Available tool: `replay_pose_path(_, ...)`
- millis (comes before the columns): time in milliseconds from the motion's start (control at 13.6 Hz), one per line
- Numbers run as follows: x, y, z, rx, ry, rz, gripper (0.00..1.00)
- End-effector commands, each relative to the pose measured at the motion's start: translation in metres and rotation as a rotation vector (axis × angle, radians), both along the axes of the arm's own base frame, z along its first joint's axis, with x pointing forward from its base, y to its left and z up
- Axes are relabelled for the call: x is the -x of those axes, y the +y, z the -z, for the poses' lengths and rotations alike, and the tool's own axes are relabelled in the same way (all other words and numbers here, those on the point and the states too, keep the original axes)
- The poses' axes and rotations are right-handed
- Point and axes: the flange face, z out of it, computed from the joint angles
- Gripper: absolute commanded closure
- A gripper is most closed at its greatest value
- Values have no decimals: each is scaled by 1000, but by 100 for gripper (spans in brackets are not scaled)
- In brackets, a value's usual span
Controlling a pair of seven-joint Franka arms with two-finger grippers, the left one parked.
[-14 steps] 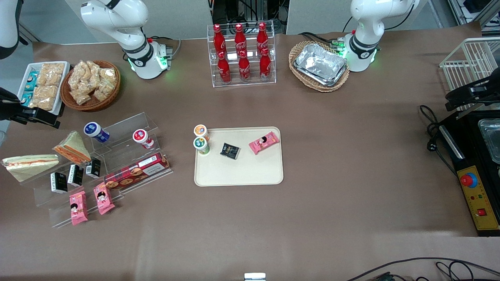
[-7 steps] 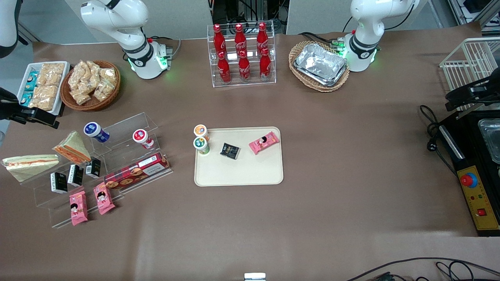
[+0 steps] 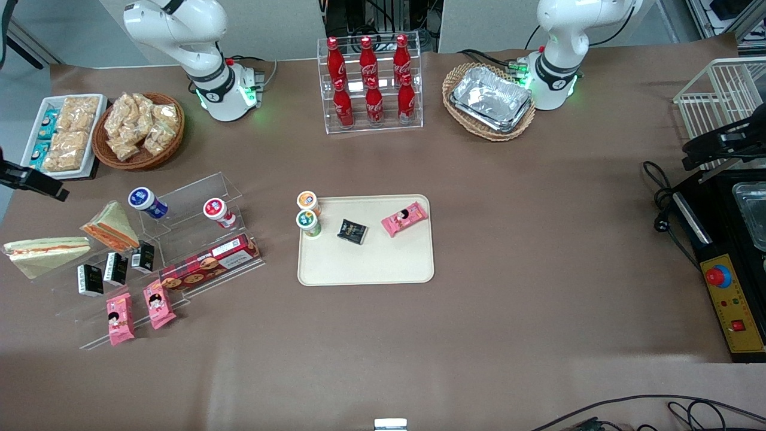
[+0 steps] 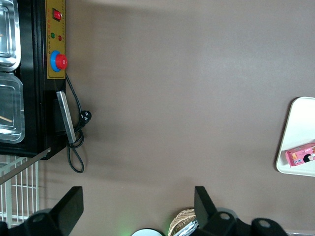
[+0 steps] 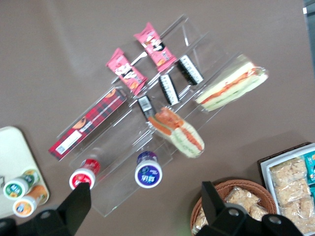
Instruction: Place sandwich on tray
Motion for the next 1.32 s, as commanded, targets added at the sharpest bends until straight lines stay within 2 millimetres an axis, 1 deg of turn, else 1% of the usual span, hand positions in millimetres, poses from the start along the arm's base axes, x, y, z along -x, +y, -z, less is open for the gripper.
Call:
replay_pose_path(0,-4,-39,-11,55,-68,181,0)
replay_pose_path(147,-3,-52,-11,65,-79,254,0)
replay_pose_path(220,0,-61,-10,72,-80,310,0)
replay_pose_path(294,3,-78,-8,72,-80,383,0)
replay_pose_path(367,3,-87,-2,74,-74,441,0)
replay_pose_path(588,-10,-96,11,122,-118,674,0)
replay_pose_path(661,-12,-105,19,127,-118,698,0)
replay_pose_path(734,-11,-121,27,125,-110,727,0)
replay_pose_path(808,-14,-132,41,120,-97,745,0)
replay_pose_path(955,-16,-161,62,60,-102,807,0)
replay_pose_path(1102,-21,-175,83,39,-91,837,0)
replay_pose_path(1175,-26,-177,91,37,-95,849,0)
replay_pose_path(1249,-27,-187,101,10,-97,874,0)
